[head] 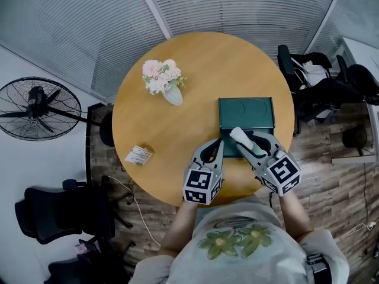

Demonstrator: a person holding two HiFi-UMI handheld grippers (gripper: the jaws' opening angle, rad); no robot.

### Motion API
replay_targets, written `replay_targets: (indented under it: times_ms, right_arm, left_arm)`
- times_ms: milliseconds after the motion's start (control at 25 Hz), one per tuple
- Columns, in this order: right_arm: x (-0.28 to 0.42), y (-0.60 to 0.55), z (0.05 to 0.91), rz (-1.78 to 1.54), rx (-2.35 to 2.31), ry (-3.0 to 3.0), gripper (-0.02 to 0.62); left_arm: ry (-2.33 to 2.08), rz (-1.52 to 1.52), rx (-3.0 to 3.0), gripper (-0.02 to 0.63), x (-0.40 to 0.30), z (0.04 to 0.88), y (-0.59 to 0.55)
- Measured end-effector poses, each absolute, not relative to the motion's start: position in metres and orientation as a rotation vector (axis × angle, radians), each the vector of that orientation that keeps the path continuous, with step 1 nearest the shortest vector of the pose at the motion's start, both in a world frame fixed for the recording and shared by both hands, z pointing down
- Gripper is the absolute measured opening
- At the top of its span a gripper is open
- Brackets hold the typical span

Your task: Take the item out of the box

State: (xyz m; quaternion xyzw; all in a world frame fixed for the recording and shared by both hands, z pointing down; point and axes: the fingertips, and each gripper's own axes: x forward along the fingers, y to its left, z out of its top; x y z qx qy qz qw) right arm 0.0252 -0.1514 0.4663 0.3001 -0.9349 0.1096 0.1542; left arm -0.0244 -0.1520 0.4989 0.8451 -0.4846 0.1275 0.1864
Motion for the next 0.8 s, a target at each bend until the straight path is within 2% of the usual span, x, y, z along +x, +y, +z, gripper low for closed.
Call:
replay_targets:
  times_ms: [800]
  right_arm:
    - [0.0258, -0.1486, 0.4616, 0.398, 0.854, -2.720, 0.137]
  left_arm:
    - [-1.368, 0.355, 2.384, 0.000, -0.0237, 0.4969, -0.1515]
